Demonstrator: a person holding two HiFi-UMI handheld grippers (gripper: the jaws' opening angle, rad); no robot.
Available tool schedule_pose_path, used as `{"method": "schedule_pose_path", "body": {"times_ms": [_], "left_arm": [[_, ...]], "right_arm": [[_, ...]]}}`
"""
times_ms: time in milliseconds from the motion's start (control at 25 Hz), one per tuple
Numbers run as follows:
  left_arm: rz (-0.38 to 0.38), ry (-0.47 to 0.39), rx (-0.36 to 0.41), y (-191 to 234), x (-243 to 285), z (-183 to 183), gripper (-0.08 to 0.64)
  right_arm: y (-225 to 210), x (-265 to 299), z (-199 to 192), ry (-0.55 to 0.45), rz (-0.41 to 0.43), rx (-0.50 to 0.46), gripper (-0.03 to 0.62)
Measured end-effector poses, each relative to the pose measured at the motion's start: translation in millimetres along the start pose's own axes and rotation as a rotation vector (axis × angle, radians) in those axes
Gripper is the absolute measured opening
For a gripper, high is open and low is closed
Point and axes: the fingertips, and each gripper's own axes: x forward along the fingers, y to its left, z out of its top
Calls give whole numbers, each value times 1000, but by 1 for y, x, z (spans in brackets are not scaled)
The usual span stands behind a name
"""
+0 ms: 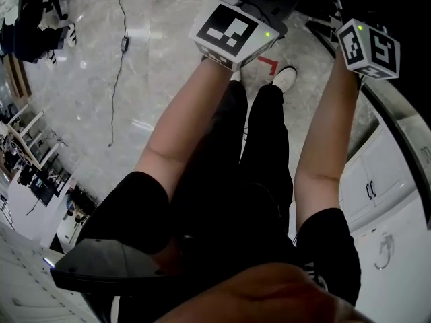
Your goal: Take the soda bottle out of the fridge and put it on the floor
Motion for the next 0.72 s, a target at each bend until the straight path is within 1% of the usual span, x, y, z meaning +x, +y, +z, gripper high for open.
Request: {"method": "schedule_pose_path", "body": {"times_ms": [240,360,520,720], "left_arm": [[8,18,-4,9,6,-8,0],[9,19,-6,10,7,-9,2],[9,19,-4,11,5,-12,0],[20,9,-10,11,0,-13,1]], "right_arm": [[-3,21,-9,35,11,-19,324],[-3,29,-4,27,20,-38,324],[-7,34,-1,23,3,-78,319],[-4,30,-1,9,17,-82,316]]}}
